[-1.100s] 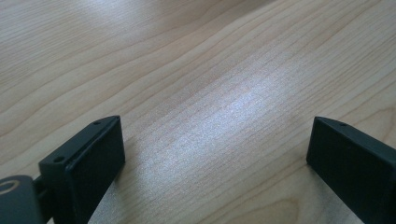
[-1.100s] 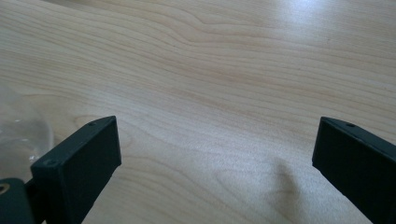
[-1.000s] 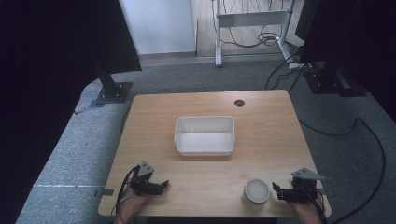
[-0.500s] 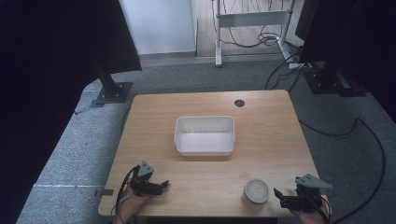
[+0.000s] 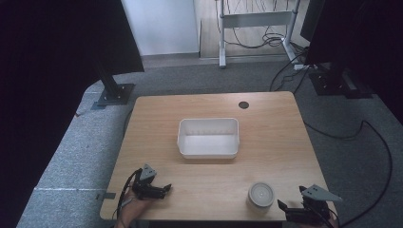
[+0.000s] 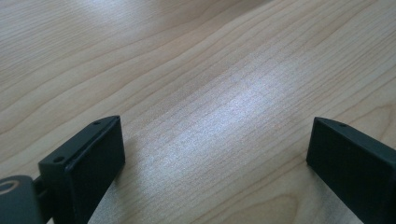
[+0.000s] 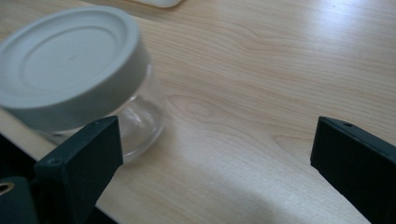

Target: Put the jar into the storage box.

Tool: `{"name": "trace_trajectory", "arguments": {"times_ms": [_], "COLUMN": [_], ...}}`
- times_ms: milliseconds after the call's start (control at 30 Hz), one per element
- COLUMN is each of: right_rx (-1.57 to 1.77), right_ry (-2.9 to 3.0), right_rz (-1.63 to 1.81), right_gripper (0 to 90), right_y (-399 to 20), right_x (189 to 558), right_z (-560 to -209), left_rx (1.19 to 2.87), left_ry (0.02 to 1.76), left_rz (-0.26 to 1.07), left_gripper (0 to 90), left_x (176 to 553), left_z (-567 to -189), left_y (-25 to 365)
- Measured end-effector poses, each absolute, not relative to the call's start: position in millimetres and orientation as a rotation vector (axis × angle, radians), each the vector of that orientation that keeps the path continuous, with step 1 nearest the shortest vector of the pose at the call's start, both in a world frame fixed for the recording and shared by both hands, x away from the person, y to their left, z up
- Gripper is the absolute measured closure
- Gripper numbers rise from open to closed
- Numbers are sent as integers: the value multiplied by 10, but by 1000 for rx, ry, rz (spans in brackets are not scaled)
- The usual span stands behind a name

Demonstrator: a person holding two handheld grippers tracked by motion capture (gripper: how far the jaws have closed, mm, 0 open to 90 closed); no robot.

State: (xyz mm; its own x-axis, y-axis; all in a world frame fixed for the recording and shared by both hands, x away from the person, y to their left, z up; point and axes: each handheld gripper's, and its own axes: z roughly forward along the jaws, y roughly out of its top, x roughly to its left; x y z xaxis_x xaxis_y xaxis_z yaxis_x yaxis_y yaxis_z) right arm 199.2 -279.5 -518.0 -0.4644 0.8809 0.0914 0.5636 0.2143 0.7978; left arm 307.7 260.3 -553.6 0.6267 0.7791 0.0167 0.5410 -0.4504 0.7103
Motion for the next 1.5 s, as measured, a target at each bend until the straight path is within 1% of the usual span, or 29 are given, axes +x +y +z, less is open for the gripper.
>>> {"name": "trace_trajectory", "arguments": {"times_ms": [300, 533, 767, 1500], "right_rx": [1283, 1240, 1206, 1172], "right_ry": [2163, 2199, 2221, 2243], "right_rz": [1181, 1204, 1201, 1171], "right_gripper": [11, 0, 0, 0], "right_y": [-2702, -2586, -2435, -2154], "right_x": [1839, 1805, 1833, 2032], "right_z": [-5129, -5132, -5157, -5250], "left_rx": [2158, 2157, 2158, 2159], "left_ry": [1039, 1040, 1039, 1048], "left_rz": [457, 457, 457, 462], "left_gripper": [44, 44, 44, 44], "left_x": [3076, 3076, 3076, 3075], "left_z": [-5538, -5538, -5538, -5535], "left_y": [2603, 2603, 2603, 2598]}}
